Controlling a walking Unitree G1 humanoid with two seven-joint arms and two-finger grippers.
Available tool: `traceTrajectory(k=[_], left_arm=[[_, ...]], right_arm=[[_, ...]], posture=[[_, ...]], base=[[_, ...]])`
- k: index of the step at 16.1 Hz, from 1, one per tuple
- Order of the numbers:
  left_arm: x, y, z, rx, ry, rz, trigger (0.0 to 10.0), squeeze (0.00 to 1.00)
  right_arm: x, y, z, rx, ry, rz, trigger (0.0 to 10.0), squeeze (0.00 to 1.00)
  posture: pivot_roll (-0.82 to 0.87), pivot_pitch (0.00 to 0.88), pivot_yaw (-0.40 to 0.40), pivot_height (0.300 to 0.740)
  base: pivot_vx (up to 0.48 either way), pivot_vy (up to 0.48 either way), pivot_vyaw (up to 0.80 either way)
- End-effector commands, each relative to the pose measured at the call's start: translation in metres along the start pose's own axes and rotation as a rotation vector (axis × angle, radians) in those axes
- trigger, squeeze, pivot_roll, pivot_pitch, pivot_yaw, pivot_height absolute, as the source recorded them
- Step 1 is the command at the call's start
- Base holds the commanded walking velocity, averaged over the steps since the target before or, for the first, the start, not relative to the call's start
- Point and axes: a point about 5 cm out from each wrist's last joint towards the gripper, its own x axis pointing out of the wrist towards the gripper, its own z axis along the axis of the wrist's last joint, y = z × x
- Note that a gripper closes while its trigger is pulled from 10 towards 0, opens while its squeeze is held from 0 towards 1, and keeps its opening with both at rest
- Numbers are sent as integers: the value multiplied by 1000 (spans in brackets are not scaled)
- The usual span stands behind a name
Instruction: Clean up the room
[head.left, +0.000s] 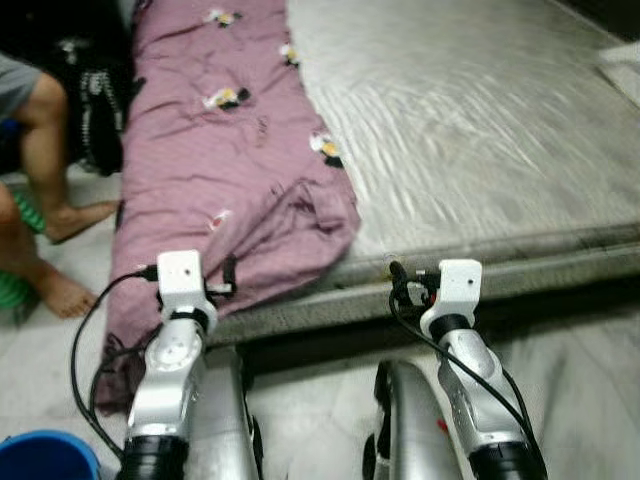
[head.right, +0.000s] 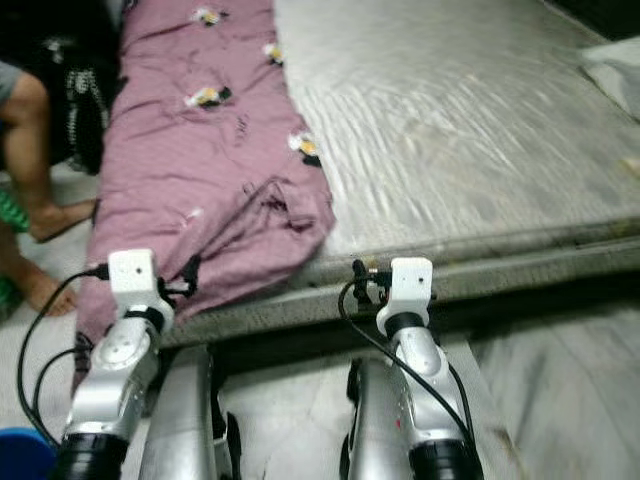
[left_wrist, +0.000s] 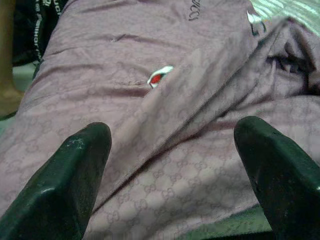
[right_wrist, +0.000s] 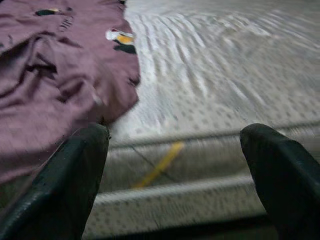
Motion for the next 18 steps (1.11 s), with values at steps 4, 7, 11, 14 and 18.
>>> traceTrajectory(k=[4,7,11,14,18], left_arm=[[5,6,5,0,-14,11,10000,0],[5,3,8,-15,-39,-25,10000,0],[4,1,7,-25,-46,-42,10000,0],[4,-1,7,-29,-50,-50,10000,0],[5,-3,6,-34,-50,-39,10000,0]], right_arm=[[0,-1,0,6,3,-4,10000,0],[0,-1,0,8,3,-7,10000,0],[0,-1,-1,9,6,-6,10000,0],[0,-1,0,10,8,-6,10000,0],[0,-2,-1,8,9,-8,10000,0]], posture=[[-15,100,4,521],[-18,103,4,521],[-19,105,3,521],[-18,107,1,521],[-22,108,2,521]], base=[[0,0,0],[0,0,0],[144,0,0],[365,0,0],[129,0,0]])
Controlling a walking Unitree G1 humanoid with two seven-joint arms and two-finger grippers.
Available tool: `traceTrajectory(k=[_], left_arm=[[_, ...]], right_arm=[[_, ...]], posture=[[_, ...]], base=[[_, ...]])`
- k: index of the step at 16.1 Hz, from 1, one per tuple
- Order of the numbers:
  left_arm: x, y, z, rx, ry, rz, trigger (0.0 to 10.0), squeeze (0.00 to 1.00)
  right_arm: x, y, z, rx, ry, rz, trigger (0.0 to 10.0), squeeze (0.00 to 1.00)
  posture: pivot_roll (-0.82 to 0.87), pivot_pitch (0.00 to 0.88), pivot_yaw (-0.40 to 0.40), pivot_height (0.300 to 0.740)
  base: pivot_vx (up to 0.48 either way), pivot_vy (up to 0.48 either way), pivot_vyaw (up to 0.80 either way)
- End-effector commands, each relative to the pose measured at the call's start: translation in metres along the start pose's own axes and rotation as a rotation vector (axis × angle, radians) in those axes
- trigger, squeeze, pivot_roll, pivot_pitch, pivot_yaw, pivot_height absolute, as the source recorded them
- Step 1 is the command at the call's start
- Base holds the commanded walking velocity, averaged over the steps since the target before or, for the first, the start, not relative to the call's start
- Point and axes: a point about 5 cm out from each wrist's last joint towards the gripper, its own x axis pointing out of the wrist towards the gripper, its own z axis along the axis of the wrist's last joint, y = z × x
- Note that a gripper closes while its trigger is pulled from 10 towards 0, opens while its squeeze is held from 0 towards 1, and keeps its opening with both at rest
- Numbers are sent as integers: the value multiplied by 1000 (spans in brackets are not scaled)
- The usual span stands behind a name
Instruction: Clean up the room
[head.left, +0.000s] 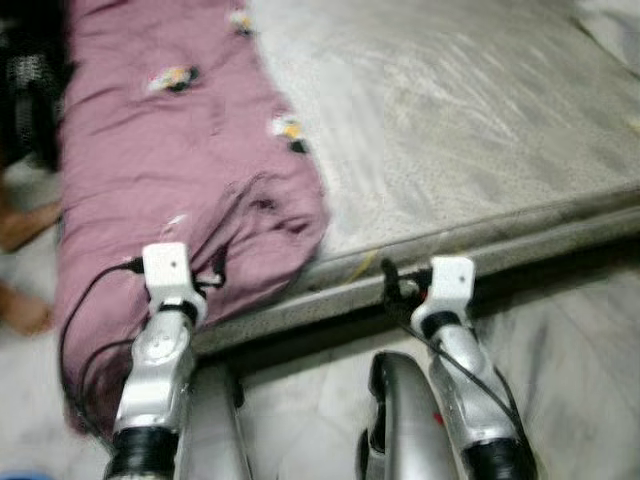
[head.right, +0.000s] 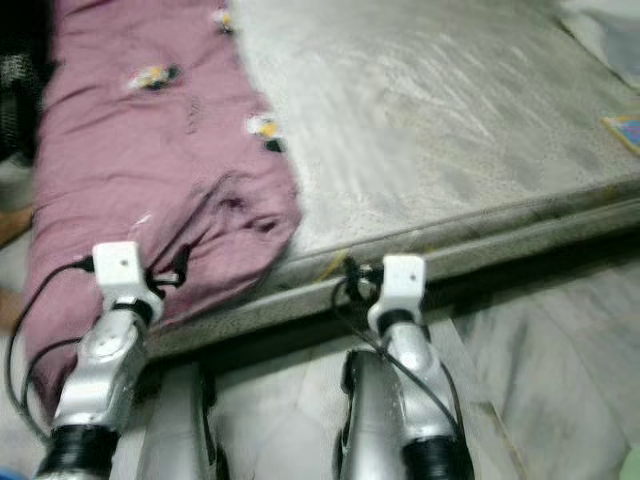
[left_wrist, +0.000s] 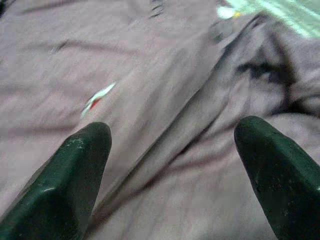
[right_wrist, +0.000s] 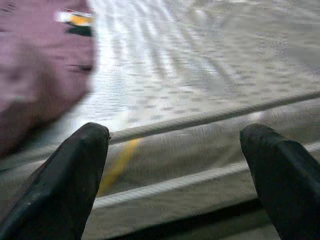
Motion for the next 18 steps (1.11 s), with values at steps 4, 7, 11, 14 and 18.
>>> traceTrajectory(k=[4,7,11,14,18], left_arm=[[2,-1,-7,1,38,8,10000,0],[16,-2,-11,-17,109,32,10000,0],[38,-2,-5,-10,155,28,10000,0],[53,-6,-1,-12,188,15,10000,0],[63,-35,5,-35,189,-151,10000,0]], right_arm=[[0,-4,0,3,5,-14,10000,0],[-1,-4,1,1,1,-21,10000,0],[-11,-13,8,-17,-31,-48,10000,0],[-46,-35,12,-7,-26,-29,10000,0],[-98,-56,1,-57,61,-95,10000,0]], posture=[[-24,111,-2,521],[-33,115,-1,521],[-54,127,-1,521],[-127,174,16,521],[-196,230,45,521]], base=[[0,0,0],[0,0,0],[0,0,0],[0,0,0],[0,0,0]])
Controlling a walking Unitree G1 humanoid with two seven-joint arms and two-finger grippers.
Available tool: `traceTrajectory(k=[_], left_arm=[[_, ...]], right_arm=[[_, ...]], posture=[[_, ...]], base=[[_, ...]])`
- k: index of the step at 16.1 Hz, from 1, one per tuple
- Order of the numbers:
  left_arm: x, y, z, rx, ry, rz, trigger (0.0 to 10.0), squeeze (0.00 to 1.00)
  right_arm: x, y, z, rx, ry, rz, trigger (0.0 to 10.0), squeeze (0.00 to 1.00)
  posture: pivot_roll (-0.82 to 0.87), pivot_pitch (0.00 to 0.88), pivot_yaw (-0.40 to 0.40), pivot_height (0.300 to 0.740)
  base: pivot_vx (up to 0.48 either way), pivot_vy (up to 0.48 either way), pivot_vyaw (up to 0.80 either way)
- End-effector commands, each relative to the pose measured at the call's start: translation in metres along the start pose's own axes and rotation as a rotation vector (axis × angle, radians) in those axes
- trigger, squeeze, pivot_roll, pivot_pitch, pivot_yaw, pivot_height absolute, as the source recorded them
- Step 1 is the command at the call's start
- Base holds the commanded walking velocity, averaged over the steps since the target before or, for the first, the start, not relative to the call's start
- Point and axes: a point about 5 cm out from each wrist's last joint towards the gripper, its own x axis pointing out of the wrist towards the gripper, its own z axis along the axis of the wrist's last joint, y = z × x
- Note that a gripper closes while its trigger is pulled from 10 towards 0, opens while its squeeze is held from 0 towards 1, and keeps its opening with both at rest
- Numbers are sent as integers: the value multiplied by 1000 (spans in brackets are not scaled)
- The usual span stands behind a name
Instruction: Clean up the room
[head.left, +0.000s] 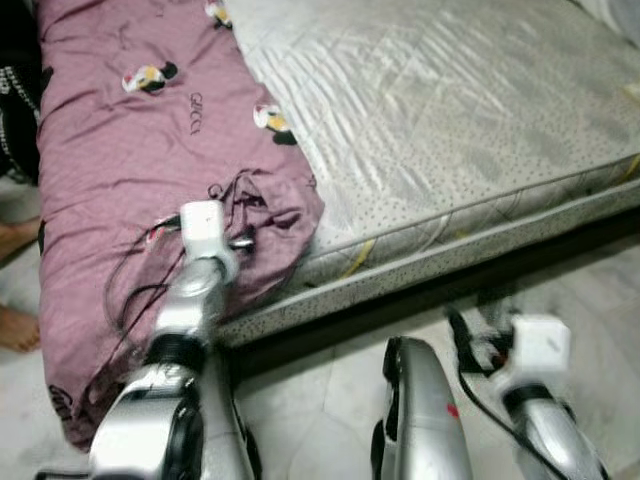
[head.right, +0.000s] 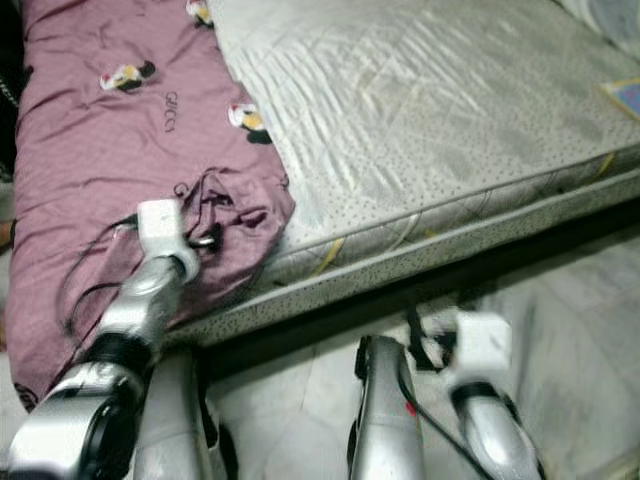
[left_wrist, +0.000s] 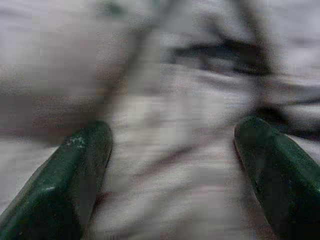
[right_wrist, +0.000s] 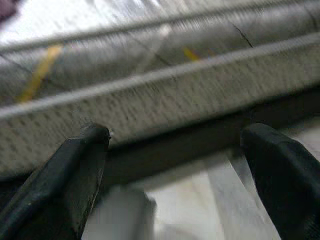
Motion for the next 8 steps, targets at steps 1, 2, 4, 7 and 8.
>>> traceTrajectory(k=[1,2,4,7,8], left_arm=[[0,-4,-6,2,27,-34,10000,0],[2,-13,-10,17,54,-68,10000,0],[-1,-54,-38,101,223,-262,10000,0],[-12,-76,-67,248,337,-436,10000,0],[-15,-79,-71,293,350,-468,10000,0]], right_arm=[[-1,0,5,-3,-14,-10,10000,0],[-4,1,5,-2,-7,-10,10000,0],[-1,9,9,-31,-2,41,10000,0],[4,8,11,-33,1,39,10000,0],[4,8,11,-34,0,39,10000,0]], posture=[[-199,232,46,521],[-204,234,48,521],[-199,228,39,521],[-198,219,28,521],[-198,218,27,521]], base=[[0,0,0],[0,0,0],[0,0,0],[0,0,0],[0,0,0]])
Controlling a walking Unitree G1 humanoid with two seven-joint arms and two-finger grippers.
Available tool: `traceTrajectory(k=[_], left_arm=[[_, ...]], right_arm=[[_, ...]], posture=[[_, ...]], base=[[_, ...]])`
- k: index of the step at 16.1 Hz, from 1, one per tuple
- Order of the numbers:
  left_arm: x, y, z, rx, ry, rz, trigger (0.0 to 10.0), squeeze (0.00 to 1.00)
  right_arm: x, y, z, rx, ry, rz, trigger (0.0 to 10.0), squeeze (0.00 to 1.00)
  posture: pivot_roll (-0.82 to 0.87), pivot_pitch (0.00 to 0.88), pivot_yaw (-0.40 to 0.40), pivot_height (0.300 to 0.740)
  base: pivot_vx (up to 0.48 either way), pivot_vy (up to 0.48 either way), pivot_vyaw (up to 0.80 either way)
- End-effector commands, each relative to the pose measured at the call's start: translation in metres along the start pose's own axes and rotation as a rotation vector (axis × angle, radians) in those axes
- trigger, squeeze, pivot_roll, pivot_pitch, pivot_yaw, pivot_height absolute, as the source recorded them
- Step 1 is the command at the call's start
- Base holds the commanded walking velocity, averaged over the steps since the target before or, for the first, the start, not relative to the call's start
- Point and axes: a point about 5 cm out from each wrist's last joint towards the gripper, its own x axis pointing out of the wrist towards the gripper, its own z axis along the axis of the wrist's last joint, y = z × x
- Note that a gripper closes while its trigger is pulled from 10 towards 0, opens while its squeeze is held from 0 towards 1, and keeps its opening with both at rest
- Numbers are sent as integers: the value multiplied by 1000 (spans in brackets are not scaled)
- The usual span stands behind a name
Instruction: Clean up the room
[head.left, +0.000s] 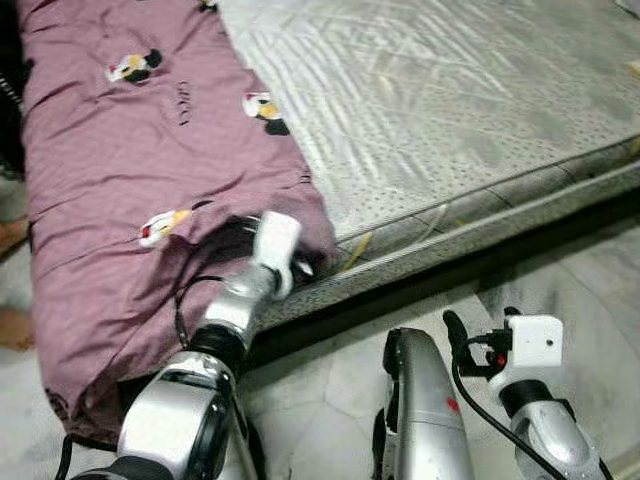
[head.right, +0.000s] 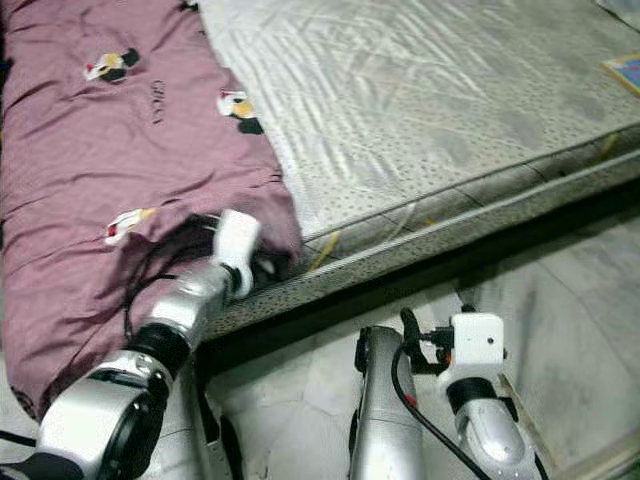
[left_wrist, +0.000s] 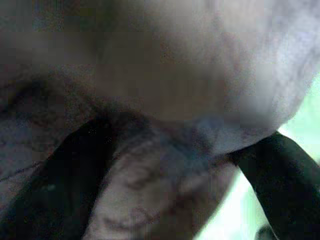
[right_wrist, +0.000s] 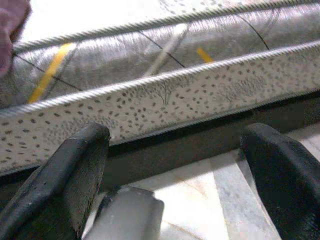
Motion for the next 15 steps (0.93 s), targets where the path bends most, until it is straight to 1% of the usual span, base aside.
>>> traceTrajectory(k=[1,3,4,5,6,7,8,9,10,11,12,13,14,15], left_arm=[[1,-49,-42,138,184,-245,10000,0],[-1,-73,-52,319,205,-371,10000,0],[-3,-87,-55,429,195,-425,10000,0],[-2,-94,-52,490,157,-426,10000,0],[-1,-97,-47,515,119,-408,10000,0],[1,-104,-32,547,11,-401,10000,0],[2,-111,-8,599,-147,-367,10000,0],[1,-111,3,629,-201,-345,10000,0],[1,-110,5,638,-211,-336,10000,0],[3,-96,7,601,-198,-245,10000,0],[3,-83,10,553,-209,-165,10000,0],[2,-69,19,488,-252,-76,10000,0],[-3,-54,35,446,-354,9,10000,0],[-6,-49,44,431,-411,32,10000,0]], right_arm=[[-1,0,-2,-5,21,0,10000,0],[4,1,-3,-8,19,10,10000,0],[7,1,-2,-9,13,11,10000,0],[9,1,-2,-10,10,11,10000,0],[11,2,-1,-10,10,11,10000,0],[13,2,-1,-11,7,11,10000,0],[16,3,-1,-11,2,11,10000,0],[18,3,-1,-10,0,12,10000,0],[19,4,-1,-10,-1,12,10000,0],[22,6,-1,-6,-6,13,10000,0],[23,7,-1,-5,-8,13,10000,0],[24,8,-2,-2,-9,10,10000,0],[25,8,-2,2,-11,6,10000,0],[25,8,-2,3,-12,5,10000,0]], posture=[[-188,206,24,521],[-181,193,24,521],[-179,183,25,521],[-178,175,26,521],[-177,173,26,521],[-175,165,26,521],[-168,155,28,521],[-161,149,28,521],[-159,147,29,521],[-154,141,36,521],[-155,139,40,521],[-152,138,43,521],[-149,137,46,521],[-150,137,47,521]], base=[[0,0,0],[0,0,0],[0,0,0],[0,0,0],[0,0,0],[0,0,0],[0,0,0],[0,0,0],[0,0,0],[0,0,0],[0,0,0],[0,0,0],[0,0,0],[0,0,0]])
